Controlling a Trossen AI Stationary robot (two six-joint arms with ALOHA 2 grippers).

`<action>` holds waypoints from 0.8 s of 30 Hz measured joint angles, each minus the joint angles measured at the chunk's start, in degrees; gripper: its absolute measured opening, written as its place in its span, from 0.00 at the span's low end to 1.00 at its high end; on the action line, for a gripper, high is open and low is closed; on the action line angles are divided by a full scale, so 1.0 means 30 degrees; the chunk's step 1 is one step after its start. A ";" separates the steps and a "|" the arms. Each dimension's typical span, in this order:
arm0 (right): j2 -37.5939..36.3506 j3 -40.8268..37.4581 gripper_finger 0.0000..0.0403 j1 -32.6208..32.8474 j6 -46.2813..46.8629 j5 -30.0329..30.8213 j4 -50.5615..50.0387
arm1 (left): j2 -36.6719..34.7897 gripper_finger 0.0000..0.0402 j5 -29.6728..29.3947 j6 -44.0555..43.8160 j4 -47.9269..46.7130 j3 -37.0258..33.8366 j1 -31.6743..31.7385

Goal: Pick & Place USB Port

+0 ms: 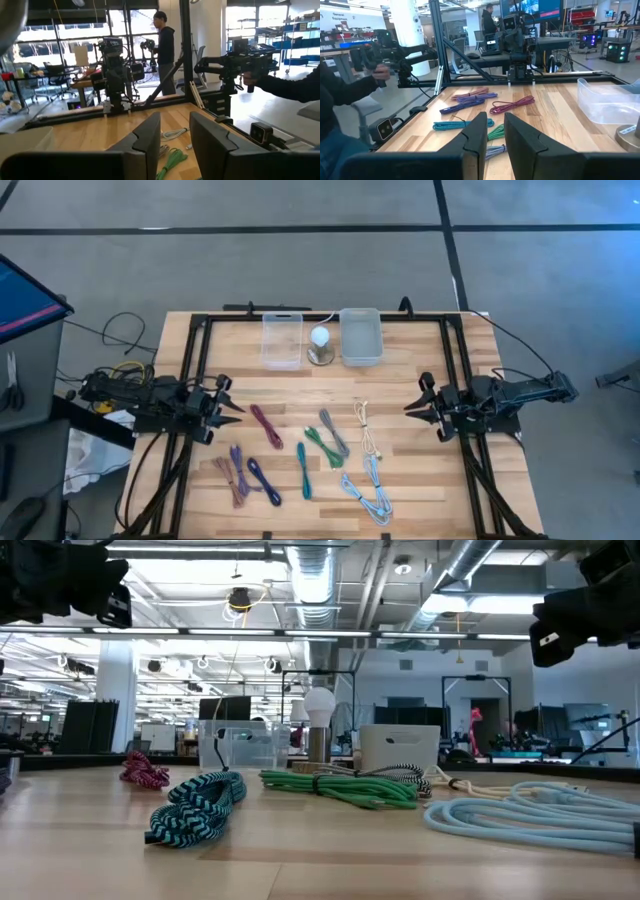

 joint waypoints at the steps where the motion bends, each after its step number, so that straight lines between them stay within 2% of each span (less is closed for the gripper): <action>1: 0.0000 0.0000 0.15 0.0000 0.0000 0.0000 0.0007 | -0.0001 0.26 0.0000 0.0140 0.0106 0.0000 0.0004; 9: 0.0000 0.0000 0.15 0.0000 0.0000 0.0000 0.0065 | -0.0007 0.26 0.0000 -0.1162 0.0223 0.0000 -0.0003; 18: 0.0007 0.0000 0.15 0.0000 -0.0146 0.0001 0.0014 | -0.0007 0.26 0.0000 -0.1161 0.0376 0.0000 0.0004; 24: -0.0001 0.0000 0.15 -0.0015 -0.0169 0.0928 0.0193 | -0.0007 0.26 0.0000 -0.1165 0.0668 0.0000 0.0000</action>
